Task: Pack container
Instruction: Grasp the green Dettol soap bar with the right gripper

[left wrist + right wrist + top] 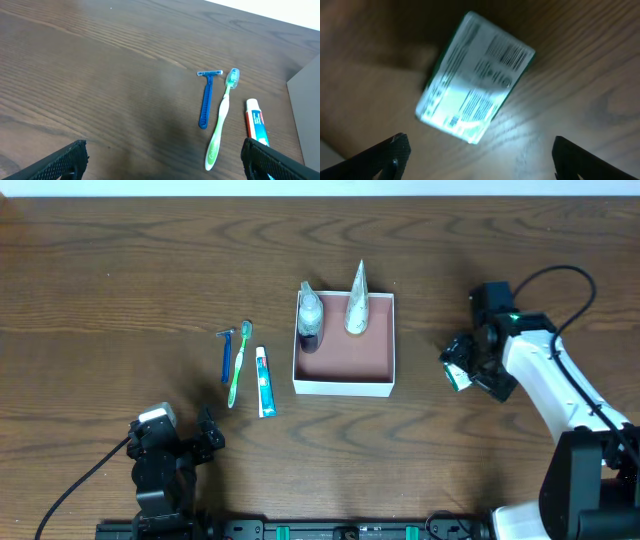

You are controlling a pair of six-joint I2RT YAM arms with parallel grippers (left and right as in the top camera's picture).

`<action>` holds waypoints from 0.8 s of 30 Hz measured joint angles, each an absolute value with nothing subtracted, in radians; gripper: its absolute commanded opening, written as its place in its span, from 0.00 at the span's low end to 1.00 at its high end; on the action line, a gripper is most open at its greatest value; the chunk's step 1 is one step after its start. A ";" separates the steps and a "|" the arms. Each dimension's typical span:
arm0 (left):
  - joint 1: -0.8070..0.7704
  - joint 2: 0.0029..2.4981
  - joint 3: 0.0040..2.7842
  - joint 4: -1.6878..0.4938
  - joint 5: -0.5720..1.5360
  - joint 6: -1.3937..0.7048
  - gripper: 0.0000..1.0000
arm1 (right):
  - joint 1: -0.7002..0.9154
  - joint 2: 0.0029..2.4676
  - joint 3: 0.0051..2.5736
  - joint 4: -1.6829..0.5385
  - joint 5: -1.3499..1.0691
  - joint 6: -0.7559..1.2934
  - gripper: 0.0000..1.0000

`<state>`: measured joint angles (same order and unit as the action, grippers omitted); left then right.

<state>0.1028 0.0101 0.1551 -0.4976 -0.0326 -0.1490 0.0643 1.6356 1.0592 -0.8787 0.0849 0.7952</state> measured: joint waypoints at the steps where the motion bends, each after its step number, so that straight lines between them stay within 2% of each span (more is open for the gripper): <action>1: 0.103 0.010 0.155 -0.498 -0.033 -0.149 0.98 | 0.050 1.636 1.054 -0.865 0.081 0.808 0.91; 10: 0.103 0.010 0.155 -0.498 -0.033 -0.149 0.98 | 0.017 1.646 1.020 -0.741 0.059 0.876 0.85; 18: 0.103 0.010 0.155 -0.498 -0.033 -0.149 0.98 | 0.017 1.749 1.019 -0.689 0.031 0.907 0.82; 21: 0.103 0.010 0.155 -0.498 -0.033 -0.149 0.98 | 0.017 1.781 1.019 -0.668 0.020 0.913 0.76; 24: 0.103 0.010 0.155 -0.498 -0.033 -0.149 0.98 | 0.017 1.789 1.016 -0.660 0.014 0.921 0.63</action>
